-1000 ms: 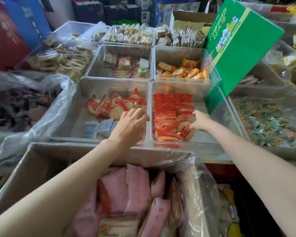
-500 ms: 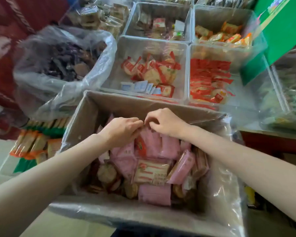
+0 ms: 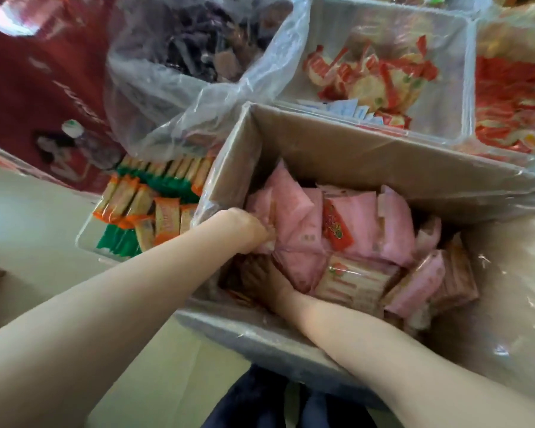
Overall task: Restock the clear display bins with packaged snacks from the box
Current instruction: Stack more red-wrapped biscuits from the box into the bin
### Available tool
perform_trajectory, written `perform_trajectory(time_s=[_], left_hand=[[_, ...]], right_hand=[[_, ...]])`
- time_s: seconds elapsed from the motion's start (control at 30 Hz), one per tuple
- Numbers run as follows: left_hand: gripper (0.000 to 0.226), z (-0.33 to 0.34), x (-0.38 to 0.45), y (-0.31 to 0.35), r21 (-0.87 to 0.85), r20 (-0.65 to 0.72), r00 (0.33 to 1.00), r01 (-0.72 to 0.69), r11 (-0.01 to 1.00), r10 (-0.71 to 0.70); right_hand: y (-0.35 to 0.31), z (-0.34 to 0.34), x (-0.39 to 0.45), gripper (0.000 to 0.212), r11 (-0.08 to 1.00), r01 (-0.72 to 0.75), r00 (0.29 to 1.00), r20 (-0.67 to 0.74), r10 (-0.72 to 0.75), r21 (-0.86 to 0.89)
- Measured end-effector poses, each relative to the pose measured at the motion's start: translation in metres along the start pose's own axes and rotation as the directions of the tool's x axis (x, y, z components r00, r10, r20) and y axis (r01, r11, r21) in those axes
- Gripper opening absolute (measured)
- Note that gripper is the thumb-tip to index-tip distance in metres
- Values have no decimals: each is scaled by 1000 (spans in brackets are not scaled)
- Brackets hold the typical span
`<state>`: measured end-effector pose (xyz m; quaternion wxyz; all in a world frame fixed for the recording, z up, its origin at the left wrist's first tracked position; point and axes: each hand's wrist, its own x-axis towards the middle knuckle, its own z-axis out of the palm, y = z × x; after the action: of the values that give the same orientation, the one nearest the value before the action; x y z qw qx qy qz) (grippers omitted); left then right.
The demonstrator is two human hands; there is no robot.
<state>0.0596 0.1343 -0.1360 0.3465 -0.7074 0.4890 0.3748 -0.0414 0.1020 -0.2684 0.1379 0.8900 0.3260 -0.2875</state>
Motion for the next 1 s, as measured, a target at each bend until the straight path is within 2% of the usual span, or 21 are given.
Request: perform_trajectory(time_s=[0.07, 0.13, 0.17, 0.2, 0.23, 0.27, 0.3, 0.37, 0.43, 0.5, 0.57, 0.6, 0.63, 0.7, 0.77, 0.83, 0.9, 0.93, 1.0], left_hand=[[55, 1, -2, -5, 38, -23, 999, -34, 999, 35], [57, 4, -5, -5, -19, -48, 998, -41, 999, 40], [55, 3, -7, -5, -73, -82, 996, -43, 996, 37], [53, 2, -10, -6, -127, -130, 991, -43, 991, 26], [51, 2, -12, -7, -170, -180, 984, -48, 984, 17], [50, 1, -13, -7, -178, -213, 977, -62, 982, 23], [51, 1, -15, -6, -179, -221, 975, -63, 982, 22], [60, 0, -17, -3, -219, -187, 982, -67, 973, 25], [81, -3, -21, -3, -392, -124, 991, -87, 916, 41], [101, -6, -24, -5, -630, -167, 985, -148, 763, 53], [92, -10, -24, -6, -775, -350, 937, -286, 564, -5], [79, -14, -24, -8, -792, -417, 907, -333, 512, -56], [69, -18, -27, -11, -788, -452, 888, -350, 507, -90], [58, -25, -34, -18, -747, -473, 869, -307, 590, -147], [51, -28, -41, -28, -704, -496, 845, -256, 663, -200], [46, -29, -47, -35, -672, -506, 835, -222, 707, -218], [49, -27, -49, -40, -636, -505, 834, -185, 750, -222], [51, -26, -50, -42, -624, -511, 829, -174, 762, -229], [53, -24, -51, -46, -605, -548, 795, -164, 779, -258]], right_hand=[[3, 0, -9, 52, 998, -12, 1000, 7, 12, -65], [9, 10, -9, 55, 999, 17, 1000, 0, -17, -46], [14, 14, -12, 48, 999, 26, 997, -77, -28, -25], [19, 15, -15, 42, 1000, 3, 997, -71, -3, -3], [24, 9, -24, 40, 999, 39, 999, 34, -40, 37], [29, 6, -31, 39, 991, 113, 992, 55, -117, 66], [37, -1, -43, 41, 981, 157, 985, 53, -164, 119], [59, -21, -73, 52, 948, 95, 995, -8, -97, 305], [81, -46, -102, 59, 801, -25, 993, -80, 91, 598], [98, -62, -124, 65, 563, -66, 971, -78, 227, 824], [102, -68, -134, 70, 349, -79, 949, -37, 313, 934], [103, -70, -134, 64, 292, -83, 928, -33, 370, 953], [102, -71, -135, 56, 247, -73, 888, -49, 457, 966], [103, -70, -138, 45, 215, -74, 801, -71, 595, 974], [101, -63, -141, 47, 281, -80, 782, -115, 612, 956], [93, -55, -140, 38, 376, -24, 829, -192, 525, 926], [85, -41, -130, 24, 637, -22, 914, -242, 325, 770], [78, -31, -121, 25, 770, -12, 964, -198, 179, 638], [60, -11, -102, 35, 941, 134, 987, -126, -99, 310]])
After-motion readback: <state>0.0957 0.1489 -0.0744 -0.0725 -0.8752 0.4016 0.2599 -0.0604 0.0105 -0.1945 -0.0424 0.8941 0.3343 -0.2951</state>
